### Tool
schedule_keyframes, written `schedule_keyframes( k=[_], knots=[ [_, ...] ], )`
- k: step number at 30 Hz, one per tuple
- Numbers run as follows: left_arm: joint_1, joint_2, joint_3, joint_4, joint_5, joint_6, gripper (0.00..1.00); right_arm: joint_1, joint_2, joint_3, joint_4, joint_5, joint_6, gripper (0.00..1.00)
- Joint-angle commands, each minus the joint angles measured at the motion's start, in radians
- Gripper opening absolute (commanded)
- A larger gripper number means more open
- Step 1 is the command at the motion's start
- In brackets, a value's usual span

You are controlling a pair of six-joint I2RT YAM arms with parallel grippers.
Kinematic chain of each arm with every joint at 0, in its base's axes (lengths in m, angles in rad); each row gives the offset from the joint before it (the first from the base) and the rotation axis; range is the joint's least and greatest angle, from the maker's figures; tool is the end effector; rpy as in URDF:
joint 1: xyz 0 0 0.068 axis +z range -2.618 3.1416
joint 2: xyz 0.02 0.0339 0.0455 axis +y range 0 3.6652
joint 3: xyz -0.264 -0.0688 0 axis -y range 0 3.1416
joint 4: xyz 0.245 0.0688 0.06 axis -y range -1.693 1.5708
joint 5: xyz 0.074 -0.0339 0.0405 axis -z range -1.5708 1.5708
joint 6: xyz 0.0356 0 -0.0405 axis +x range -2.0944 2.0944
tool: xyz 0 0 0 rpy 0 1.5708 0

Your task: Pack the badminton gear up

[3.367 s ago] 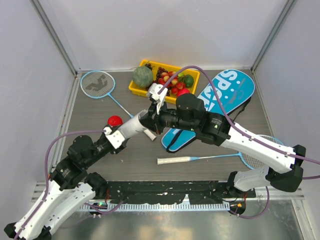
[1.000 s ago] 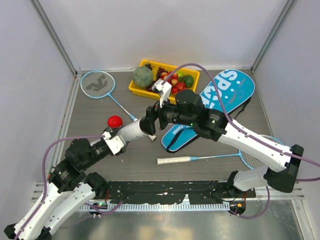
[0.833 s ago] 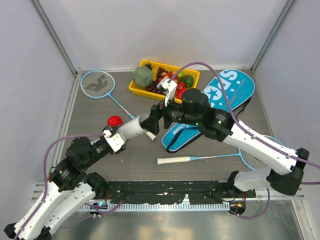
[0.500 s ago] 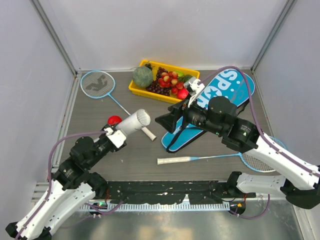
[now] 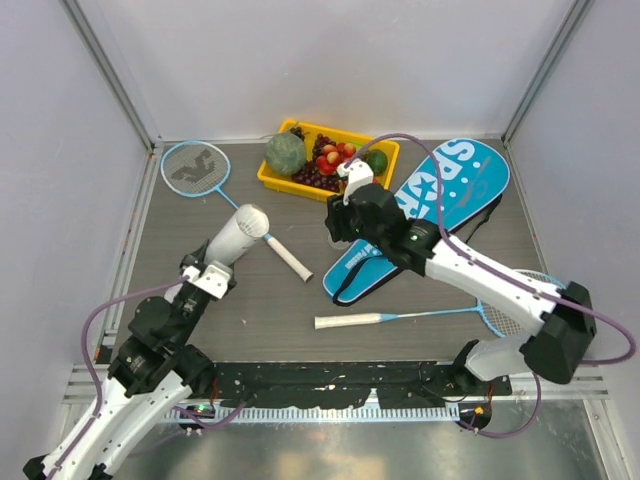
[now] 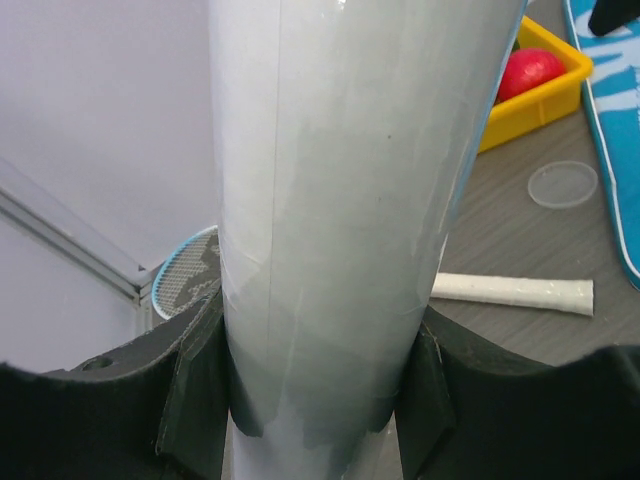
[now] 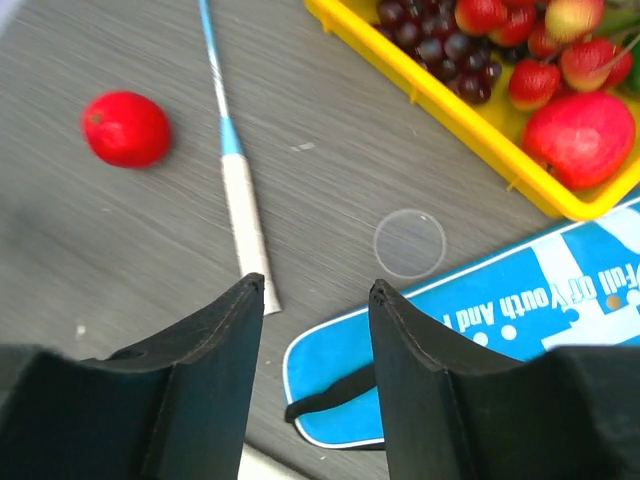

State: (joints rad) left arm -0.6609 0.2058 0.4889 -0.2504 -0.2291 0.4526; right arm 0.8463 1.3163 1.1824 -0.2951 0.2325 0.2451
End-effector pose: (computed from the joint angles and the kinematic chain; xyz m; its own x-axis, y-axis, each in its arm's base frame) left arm 0.0750 -0.0480 0.2970 0.2063 0.3791 -0.9021 0.3652 0.8255 0.4304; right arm 0.2071 0.2216 0.3506 -0.4106 -0.1076 -0.9055 -0.5053 0.8534 0.1277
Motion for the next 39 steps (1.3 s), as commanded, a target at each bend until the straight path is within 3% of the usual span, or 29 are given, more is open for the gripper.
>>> schedule_keyframes(
  k=[1,12,30,34,39],
  knots=[
    [0.001,-0.066,-0.022,0.151,-0.07,0.008,0.39,-0.018,0.128,-0.016,0.103,0.059,-0.026,0.49],
    [0.0,-0.086,-0.041,0.186,-0.032,-0.018,0.39,-0.07,0.49,0.098,0.108,0.018,-0.04,0.44],
    [0.001,-0.072,-0.039,0.184,-0.018,-0.022,0.38,-0.124,0.681,0.148,0.122,-0.079,-0.064,0.36],
    [0.001,-0.068,-0.038,0.184,-0.021,-0.02,0.38,-0.124,0.69,0.143,0.117,-0.093,-0.063,0.29],
    [0.001,-0.065,-0.038,0.184,-0.026,-0.019,0.38,-0.124,0.679,0.141,0.116,-0.079,-0.073,0.12]
  ],
)
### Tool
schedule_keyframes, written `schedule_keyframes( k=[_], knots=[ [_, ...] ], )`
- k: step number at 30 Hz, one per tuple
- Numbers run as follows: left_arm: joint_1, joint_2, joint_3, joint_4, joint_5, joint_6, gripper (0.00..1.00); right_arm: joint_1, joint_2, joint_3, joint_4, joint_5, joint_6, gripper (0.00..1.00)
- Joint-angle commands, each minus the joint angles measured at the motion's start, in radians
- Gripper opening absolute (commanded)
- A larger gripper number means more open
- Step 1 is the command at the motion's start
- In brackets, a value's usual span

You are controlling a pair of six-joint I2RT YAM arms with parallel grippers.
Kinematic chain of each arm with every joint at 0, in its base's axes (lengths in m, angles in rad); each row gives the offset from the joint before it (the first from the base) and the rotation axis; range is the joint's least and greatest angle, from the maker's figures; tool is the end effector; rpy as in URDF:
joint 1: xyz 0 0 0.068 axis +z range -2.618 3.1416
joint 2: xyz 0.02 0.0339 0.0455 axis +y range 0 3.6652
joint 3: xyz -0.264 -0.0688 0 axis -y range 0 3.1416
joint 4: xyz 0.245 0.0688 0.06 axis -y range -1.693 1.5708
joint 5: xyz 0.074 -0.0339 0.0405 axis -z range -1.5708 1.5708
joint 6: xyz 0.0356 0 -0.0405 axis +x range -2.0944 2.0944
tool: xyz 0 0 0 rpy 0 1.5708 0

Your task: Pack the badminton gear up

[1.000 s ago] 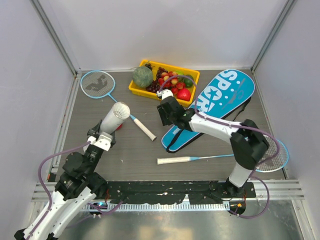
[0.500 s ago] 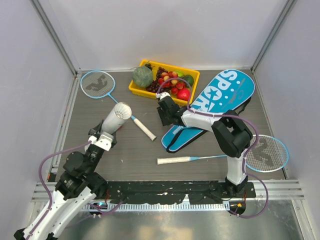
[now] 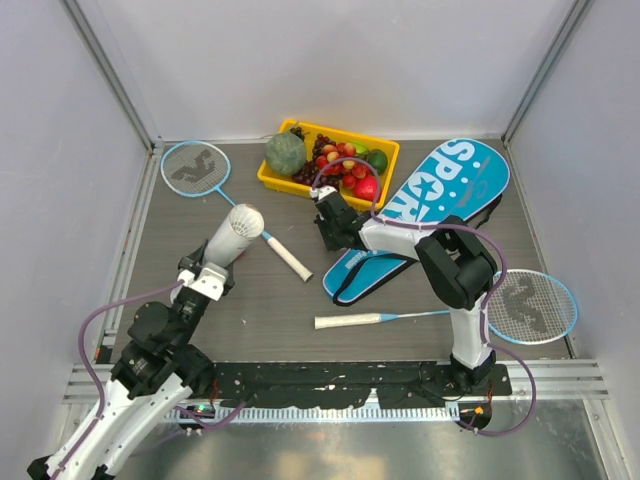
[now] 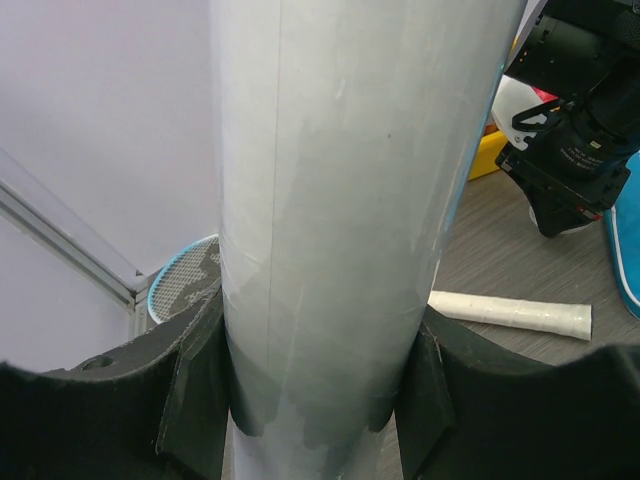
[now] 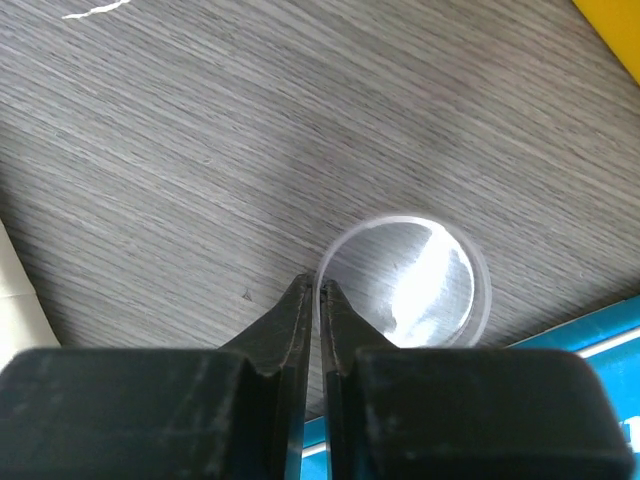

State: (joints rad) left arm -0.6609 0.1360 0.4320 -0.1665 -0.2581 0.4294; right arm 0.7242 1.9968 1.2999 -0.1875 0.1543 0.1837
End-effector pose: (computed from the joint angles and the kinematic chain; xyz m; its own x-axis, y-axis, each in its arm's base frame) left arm 0.0709 -0.0436 0.2922 0.2566 0.3104 -0.9153 0.3155 0.8683 0.3829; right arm 0.3217 0.2773 0.1582 -0.6759 -0.3569 -0.6448 -0.4661 0.8847 -0.0011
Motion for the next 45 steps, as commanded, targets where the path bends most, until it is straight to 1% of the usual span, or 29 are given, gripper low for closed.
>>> schedule_keyframes(
  k=[1,3,8,15,16,20,21,24,27,29,34,37,38,39,42,43,45],
  knots=[
    [0.001,0.004,0.019,0.099,0.002,0.003,0.38,-0.003,-0.009,0.024,0.007,-0.001,-0.016,0.08],
    [0.0,0.005,0.017,0.099,0.002,0.002,0.38,-0.002,-0.026,0.025,0.017,-0.039,-0.032,0.05],
    [0.001,0.01,0.017,0.09,0.013,-0.006,0.39,-0.002,-0.111,0.003,0.039,-0.053,-0.032,0.05],
    [0.001,0.04,0.025,0.07,0.039,-0.017,0.39,-0.003,-0.36,-0.068,0.086,-0.14,-0.001,0.05],
    [0.001,0.045,0.025,0.067,0.048,-0.018,0.39,-0.002,-0.413,-0.077,0.092,-0.197,0.002,0.05],
    [0.001,0.068,0.03,0.045,0.098,-0.032,0.4,-0.002,-0.574,-0.117,0.129,-0.301,0.016,0.05],
    [0.001,0.074,0.034,0.039,0.114,-0.034,0.4,-0.002,-0.601,-0.137,0.149,-0.318,0.014,0.05],
    [0.001,0.089,0.042,0.03,0.134,-0.043,0.4,-0.002,-0.734,-0.186,0.219,-0.433,0.031,0.05],
    [0.001,0.105,0.048,0.027,0.145,-0.046,0.4,0.0,-0.808,-0.194,0.263,-0.54,0.059,0.05],
    [0.0,0.119,0.054,0.018,0.163,-0.05,0.4,0.006,-0.863,-0.186,0.272,-0.582,0.071,0.05],
    [0.001,0.172,0.086,-0.024,0.226,-0.057,0.4,0.061,-0.894,-0.122,0.252,-0.642,0.069,0.05],
    [0.001,0.204,0.103,-0.039,0.241,-0.058,0.39,0.11,-0.871,-0.067,0.197,-0.65,0.042,0.05],
    [0.001,0.211,0.106,-0.041,0.246,-0.06,0.38,0.136,-0.863,-0.033,0.147,-0.648,0.028,0.05],
    [0.001,0.212,0.108,-0.042,0.25,-0.06,0.38,0.144,-0.847,-0.001,0.131,-0.651,0.023,0.05],
    [0.001,0.212,0.108,-0.041,0.253,-0.06,0.38,0.182,-0.825,0.03,0.082,-0.641,0.005,0.05],
    [0.001,0.212,0.108,-0.041,0.287,-0.06,0.38,0.191,-0.816,0.038,0.074,-0.641,0.007,0.05],
    [0.0,0.211,0.105,-0.041,0.299,-0.06,0.38,0.199,-0.802,0.044,0.059,-0.641,0.003,0.05]
  ],
)
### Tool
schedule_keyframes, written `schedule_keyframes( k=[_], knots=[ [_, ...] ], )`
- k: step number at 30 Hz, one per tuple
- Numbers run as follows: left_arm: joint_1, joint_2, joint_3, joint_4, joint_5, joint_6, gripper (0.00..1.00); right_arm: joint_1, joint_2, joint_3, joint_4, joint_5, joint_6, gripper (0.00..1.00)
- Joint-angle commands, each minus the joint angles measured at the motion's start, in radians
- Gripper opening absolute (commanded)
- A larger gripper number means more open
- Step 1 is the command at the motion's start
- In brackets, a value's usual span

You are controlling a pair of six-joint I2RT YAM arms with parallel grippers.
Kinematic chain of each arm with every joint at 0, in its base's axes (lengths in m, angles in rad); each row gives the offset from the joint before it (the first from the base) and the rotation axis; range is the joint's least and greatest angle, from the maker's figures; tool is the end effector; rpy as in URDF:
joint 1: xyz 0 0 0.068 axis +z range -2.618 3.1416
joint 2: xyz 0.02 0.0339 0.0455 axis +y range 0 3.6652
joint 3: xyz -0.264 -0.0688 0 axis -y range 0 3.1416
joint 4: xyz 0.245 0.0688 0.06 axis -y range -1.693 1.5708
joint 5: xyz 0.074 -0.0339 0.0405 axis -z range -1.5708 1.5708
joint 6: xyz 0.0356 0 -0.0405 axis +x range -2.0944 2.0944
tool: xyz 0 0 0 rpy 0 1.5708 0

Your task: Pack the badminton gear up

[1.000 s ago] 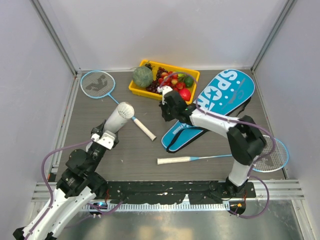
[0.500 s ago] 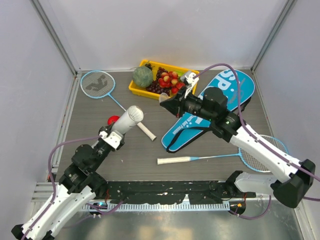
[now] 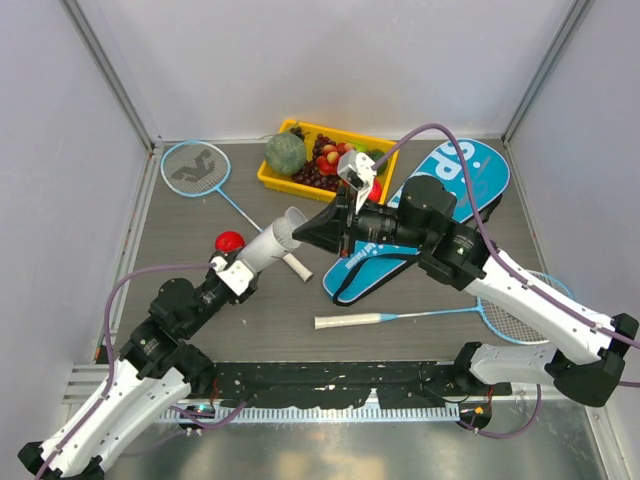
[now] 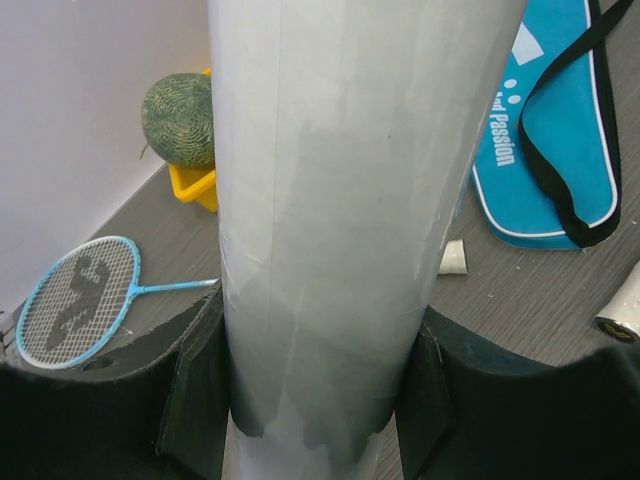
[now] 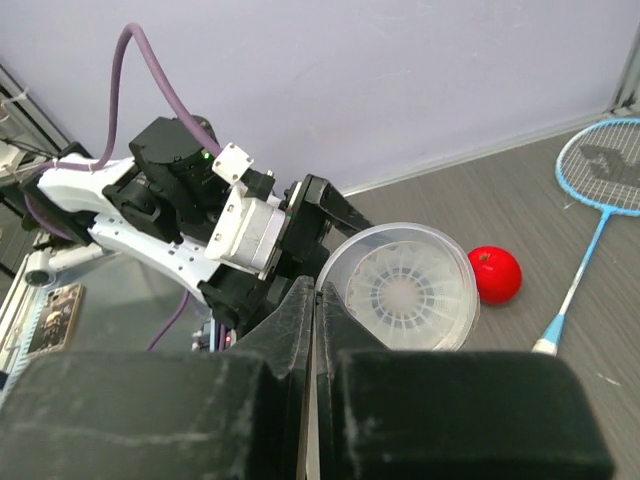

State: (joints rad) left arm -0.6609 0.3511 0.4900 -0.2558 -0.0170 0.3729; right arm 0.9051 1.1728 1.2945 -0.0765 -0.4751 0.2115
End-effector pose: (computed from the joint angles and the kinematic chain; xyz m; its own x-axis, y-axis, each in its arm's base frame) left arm 0.0914 -0.0703 0.2849 0.1330 0.3580 -0.9242 0.5927 0.7186 0.3637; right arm 0.1472 0.2139 0.4509 -0.1788 0.0746 -0.9811 -0.9656 0.1781 0.1895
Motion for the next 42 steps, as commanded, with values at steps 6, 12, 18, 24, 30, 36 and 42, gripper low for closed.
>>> schedule_keyframes(
  k=[6,12,18,24,30,36,42],
  knots=[
    [0.0,-0.012,0.041,0.049,0.066,0.0,0.38,0.04,0.074,0.072,-0.106,-0.011,-0.026,0.05],
    [0.001,-0.006,0.044,0.049,0.077,0.0,0.38,0.051,0.091,0.06,-0.106,0.004,-0.035,0.05],
    [0.001,-0.011,0.042,0.052,0.075,0.0,0.37,0.06,0.094,0.034,-0.051,-0.006,0.002,0.05],
    [0.001,-0.027,0.032,0.059,0.08,0.006,0.37,0.06,0.096,0.012,-0.014,-0.037,0.042,0.05],
    [0.0,-0.041,0.022,0.067,0.088,0.011,0.37,0.06,0.091,0.045,-0.089,-0.017,0.043,0.13],
    [0.001,-0.044,0.022,0.069,0.1,0.012,0.38,0.06,0.059,0.06,-0.083,0.033,0.081,0.43],
    [0.001,-0.055,0.01,0.075,0.101,0.012,0.37,0.051,0.033,0.062,-0.054,0.026,0.123,0.51]
  ],
)
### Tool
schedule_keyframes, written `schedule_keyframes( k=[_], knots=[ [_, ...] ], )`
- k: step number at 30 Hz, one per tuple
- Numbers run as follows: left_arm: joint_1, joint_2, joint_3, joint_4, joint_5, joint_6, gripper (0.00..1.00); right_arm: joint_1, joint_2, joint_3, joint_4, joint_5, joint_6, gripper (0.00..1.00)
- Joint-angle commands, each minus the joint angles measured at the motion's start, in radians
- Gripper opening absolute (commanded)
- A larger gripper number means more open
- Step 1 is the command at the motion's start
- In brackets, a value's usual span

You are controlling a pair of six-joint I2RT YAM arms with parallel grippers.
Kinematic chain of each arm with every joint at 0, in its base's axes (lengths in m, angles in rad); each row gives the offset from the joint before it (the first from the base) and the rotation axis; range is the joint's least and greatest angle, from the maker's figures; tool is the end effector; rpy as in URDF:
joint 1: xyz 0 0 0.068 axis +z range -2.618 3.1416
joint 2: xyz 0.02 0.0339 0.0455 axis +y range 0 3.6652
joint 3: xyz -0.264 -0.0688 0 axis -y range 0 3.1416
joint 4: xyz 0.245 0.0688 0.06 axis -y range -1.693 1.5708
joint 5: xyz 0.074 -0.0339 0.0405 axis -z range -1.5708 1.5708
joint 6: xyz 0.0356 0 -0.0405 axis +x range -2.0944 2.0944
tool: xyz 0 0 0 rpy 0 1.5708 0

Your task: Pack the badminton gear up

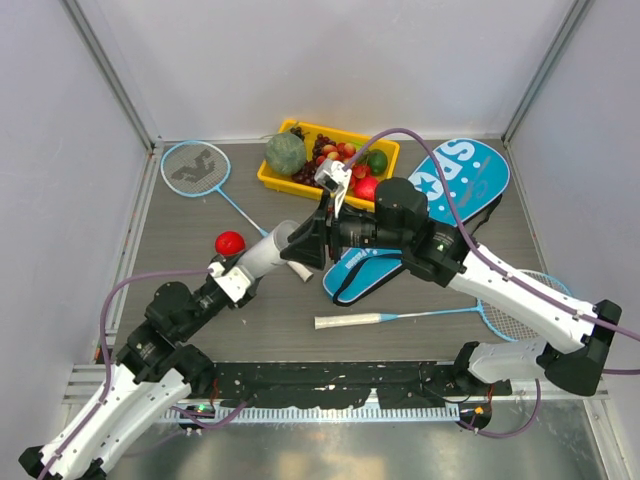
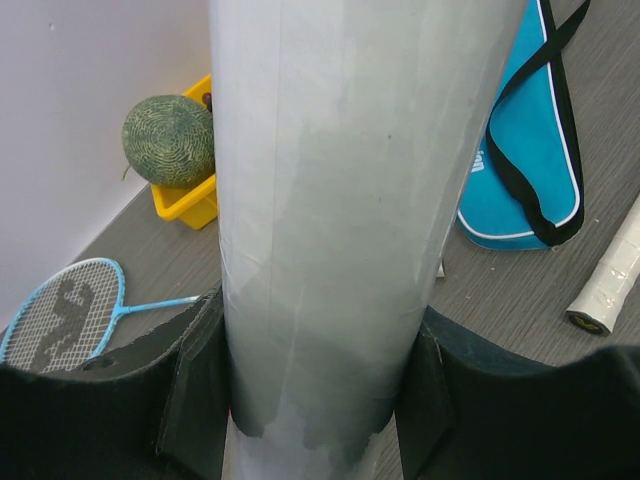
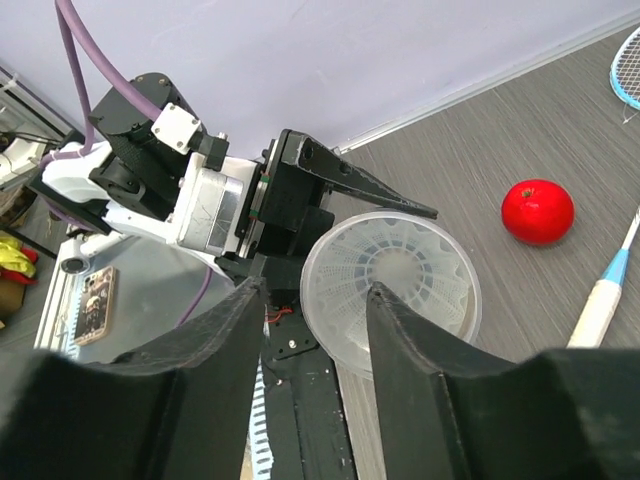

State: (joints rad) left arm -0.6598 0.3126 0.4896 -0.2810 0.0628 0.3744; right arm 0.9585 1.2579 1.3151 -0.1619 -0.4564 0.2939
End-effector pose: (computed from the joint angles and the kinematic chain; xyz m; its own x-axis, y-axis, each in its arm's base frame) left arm 0.0842 -0.0682 0.2855 0.1654 0.3336 -0.9281 0.6453 0.6751 0.3577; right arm 0.1511 0.2425 0.4275 -0.3433 -0.0363 -0.9385 -0.9268 0.1753 0.3322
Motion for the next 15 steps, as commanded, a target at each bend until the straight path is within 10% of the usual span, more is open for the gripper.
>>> schedule_keyframes(
  k=[1,8,15],
  knots=[
    [-0.001,-0.017,0.01,0.103,0.022,0.011,0.37,-0.003,-0.067,0.039,0.044,0.008,0.05,0.56],
    [-0.001,-0.018,0.009,0.106,0.023,0.011,0.37,-0.015,-0.158,0.009,0.058,0.142,0.051,0.83],
    [0.0,-0.043,-0.002,0.123,0.045,0.012,0.37,-0.099,-0.15,-0.036,0.061,0.148,0.126,0.86]
  ],
)
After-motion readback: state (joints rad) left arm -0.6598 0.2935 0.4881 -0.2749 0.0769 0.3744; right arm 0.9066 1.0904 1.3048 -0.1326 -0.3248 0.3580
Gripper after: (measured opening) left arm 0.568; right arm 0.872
